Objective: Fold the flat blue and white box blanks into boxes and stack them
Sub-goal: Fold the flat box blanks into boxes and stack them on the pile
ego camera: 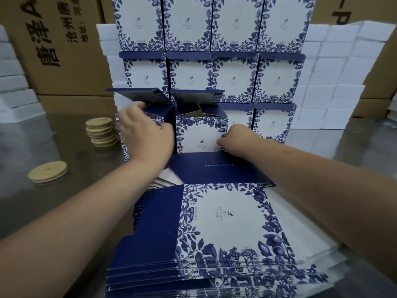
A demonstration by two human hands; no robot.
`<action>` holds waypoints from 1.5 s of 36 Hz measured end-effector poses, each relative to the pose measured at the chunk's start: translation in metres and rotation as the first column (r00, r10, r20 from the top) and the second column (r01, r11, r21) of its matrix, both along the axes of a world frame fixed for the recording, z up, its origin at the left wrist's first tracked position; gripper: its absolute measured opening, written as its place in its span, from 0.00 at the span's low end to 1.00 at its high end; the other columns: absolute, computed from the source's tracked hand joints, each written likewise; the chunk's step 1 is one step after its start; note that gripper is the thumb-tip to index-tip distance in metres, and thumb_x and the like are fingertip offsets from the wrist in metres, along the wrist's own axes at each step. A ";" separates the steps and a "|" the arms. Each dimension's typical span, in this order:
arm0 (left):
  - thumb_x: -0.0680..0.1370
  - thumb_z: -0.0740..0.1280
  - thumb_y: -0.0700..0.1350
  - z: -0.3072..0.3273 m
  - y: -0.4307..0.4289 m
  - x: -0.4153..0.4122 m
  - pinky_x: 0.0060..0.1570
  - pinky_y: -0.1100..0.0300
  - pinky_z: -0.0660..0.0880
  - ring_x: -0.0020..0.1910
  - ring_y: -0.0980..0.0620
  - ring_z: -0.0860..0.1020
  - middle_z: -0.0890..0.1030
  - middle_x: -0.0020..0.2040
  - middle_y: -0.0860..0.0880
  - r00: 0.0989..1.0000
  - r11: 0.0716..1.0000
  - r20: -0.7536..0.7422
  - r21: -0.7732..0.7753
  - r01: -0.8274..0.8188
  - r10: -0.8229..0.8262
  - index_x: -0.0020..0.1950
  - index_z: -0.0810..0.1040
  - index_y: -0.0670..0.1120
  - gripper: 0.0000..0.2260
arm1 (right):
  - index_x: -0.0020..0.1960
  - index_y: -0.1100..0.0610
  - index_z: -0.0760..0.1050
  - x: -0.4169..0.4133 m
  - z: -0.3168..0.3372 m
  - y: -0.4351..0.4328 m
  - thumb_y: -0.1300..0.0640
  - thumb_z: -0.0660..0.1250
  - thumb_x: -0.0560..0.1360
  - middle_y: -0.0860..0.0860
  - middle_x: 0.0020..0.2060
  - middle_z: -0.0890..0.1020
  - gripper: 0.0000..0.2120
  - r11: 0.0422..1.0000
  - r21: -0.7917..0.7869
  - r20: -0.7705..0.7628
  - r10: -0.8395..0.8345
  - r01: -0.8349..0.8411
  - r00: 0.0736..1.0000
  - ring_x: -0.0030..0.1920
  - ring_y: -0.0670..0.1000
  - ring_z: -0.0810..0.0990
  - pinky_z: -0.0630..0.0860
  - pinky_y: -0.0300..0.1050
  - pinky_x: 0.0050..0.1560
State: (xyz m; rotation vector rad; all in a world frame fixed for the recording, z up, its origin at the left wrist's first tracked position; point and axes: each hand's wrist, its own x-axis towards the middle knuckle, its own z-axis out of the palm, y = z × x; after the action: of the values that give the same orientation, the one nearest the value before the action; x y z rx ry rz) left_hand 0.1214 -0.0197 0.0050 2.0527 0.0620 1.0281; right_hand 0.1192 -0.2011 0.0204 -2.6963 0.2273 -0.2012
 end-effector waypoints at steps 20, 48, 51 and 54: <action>0.73 0.71 0.49 -0.038 0.058 0.073 0.59 0.52 0.72 0.58 0.42 0.76 0.77 0.62 0.45 0.932 0.933 -0.326 -0.358 0.035 -0.160 0.66 0.69 0.41 0.26 | 0.32 0.55 0.62 0.032 -0.006 0.007 0.58 0.60 0.78 0.51 0.31 0.68 0.16 0.992 -0.112 -0.010 0.053 -0.053 0.999 0.31 0.51 0.66 0.62 0.39 0.29; 0.73 0.70 0.47 -0.017 0.043 0.057 0.67 0.47 0.62 0.71 0.39 0.61 0.55 0.75 0.40 0.896 0.945 -0.440 -0.263 -0.195 0.062 0.75 0.52 0.39 0.38 | 0.34 0.57 0.63 0.033 -0.003 0.012 0.60 0.59 0.78 0.52 0.33 0.68 0.15 0.986 -0.169 -0.043 0.000 -0.007 0.999 0.37 0.54 0.71 0.65 0.42 0.31; 0.74 0.68 0.46 -0.007 0.029 0.031 0.70 0.49 0.54 0.74 0.43 0.53 0.51 0.77 0.43 0.960 0.970 -0.267 -0.199 -0.137 0.081 0.76 0.51 0.41 0.37 | 0.34 0.57 0.63 0.028 0.000 0.013 0.59 0.59 0.77 0.52 0.32 0.68 0.14 0.991 -0.131 -0.021 0.003 -0.006 1.000 0.31 0.49 0.67 0.60 0.41 0.27; 0.74 0.66 0.44 0.010 0.011 -0.003 0.70 0.52 0.55 0.72 0.45 0.57 0.57 0.74 0.44 0.994 0.997 -0.104 -0.064 0.037 -0.043 0.74 0.58 0.43 0.30 | 0.33 0.57 0.62 0.021 0.007 0.014 0.58 0.59 0.76 0.52 0.31 0.67 0.14 0.998 -0.070 0.018 0.001 0.000 1.000 0.30 0.50 0.65 0.58 0.41 0.27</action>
State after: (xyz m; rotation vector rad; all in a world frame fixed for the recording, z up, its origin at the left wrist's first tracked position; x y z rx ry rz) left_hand 0.1186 -0.0086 0.0151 2.0426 0.1052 0.8827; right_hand 0.1399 -0.1867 0.0272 -2.7624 0.2183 -0.2373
